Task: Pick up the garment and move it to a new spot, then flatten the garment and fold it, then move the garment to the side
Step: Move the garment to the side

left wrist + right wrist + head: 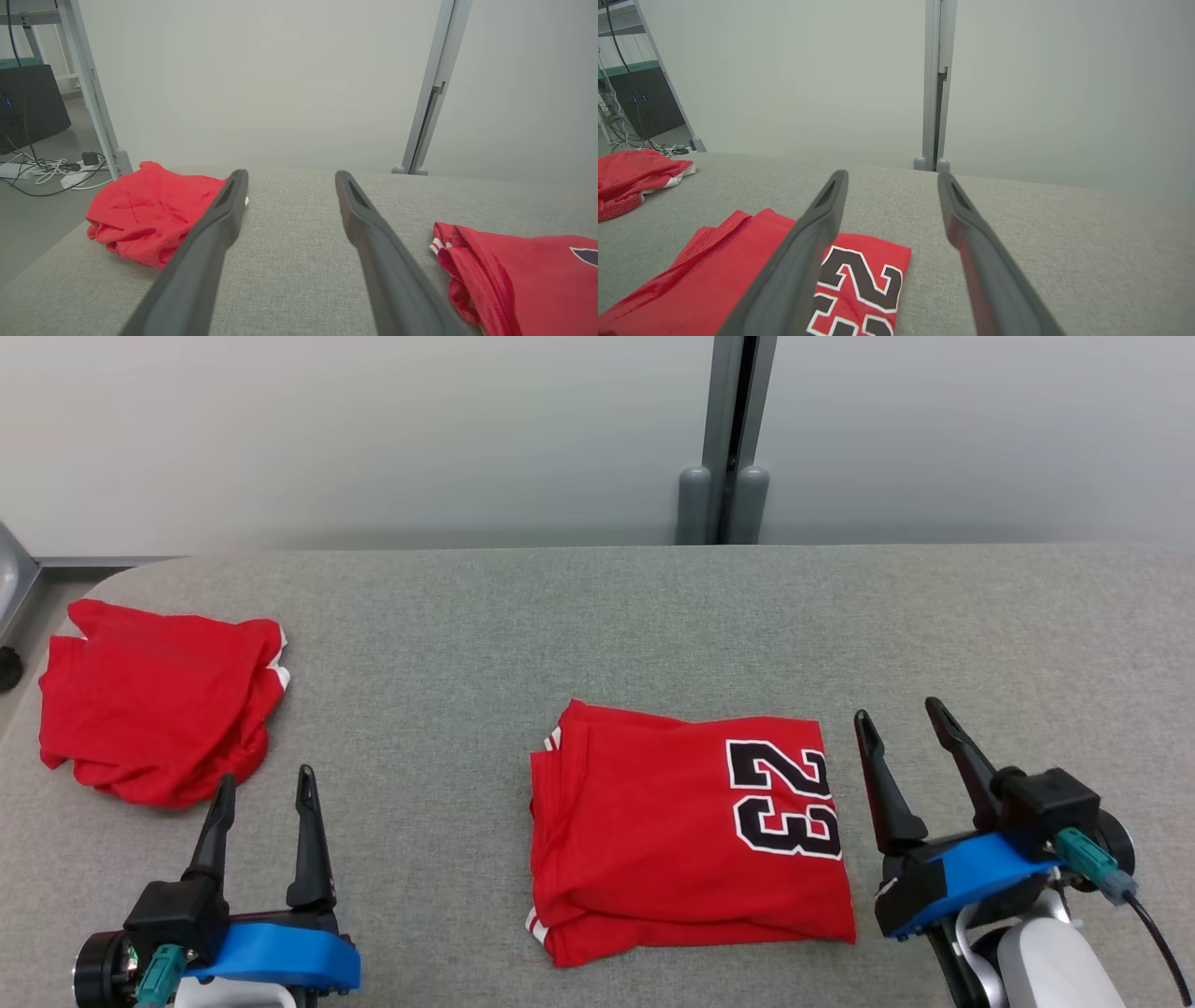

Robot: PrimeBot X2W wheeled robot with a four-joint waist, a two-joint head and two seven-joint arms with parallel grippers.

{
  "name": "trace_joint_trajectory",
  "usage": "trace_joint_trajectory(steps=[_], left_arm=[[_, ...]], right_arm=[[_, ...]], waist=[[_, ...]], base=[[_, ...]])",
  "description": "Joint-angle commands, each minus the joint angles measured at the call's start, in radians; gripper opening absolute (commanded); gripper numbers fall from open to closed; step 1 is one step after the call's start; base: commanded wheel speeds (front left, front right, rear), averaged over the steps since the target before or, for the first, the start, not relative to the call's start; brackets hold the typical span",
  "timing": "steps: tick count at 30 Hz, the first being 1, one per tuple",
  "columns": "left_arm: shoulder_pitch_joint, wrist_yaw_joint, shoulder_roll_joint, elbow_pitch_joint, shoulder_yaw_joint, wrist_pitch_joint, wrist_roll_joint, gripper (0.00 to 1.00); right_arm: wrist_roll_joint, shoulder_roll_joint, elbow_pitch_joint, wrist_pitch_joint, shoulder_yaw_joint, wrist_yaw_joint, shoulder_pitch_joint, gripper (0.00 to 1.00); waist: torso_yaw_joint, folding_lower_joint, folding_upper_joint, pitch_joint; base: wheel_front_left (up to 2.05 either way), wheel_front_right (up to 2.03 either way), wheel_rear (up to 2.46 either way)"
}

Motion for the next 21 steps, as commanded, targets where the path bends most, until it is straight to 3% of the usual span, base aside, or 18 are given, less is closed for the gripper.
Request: trace_joint_trajectory(steps=[1, 9, 21], left_arm=[[-0.018, -0.005, -0.005, 0.002, 0.005, -0.004, 0.008, 1.0], [-0.045, -0.024, -0.028, 0.012, 0.013, -0.004, 0.019, 1.0], [-0.064, -0.049, -0.059, 0.021, 0.045, -0.004, 0.044, 1.0]], right_arm=[[-0.011, -0.001, 0.024, 0.016, 0.007, 0.0, -0.032, 1.0], [-0.035, -0.001, 0.209, 0.046, 0.0, 0.0, -0.114, 1.0], [-0.004, -0.001, 0.474, -0.003, -0.001, 0.0, -0.136, 1.0]], waist=[[0.011, -0.0001, -0.0001, 0.011], [0.054, -0.0001, -0.0001, 0.055], [0.079, -0.0001, -0.0001, 0.099]], base=[[0.0, 0.0, 0.0], [0.0, 0.0, 0.0], [0.0, 0.0, 0.0]])
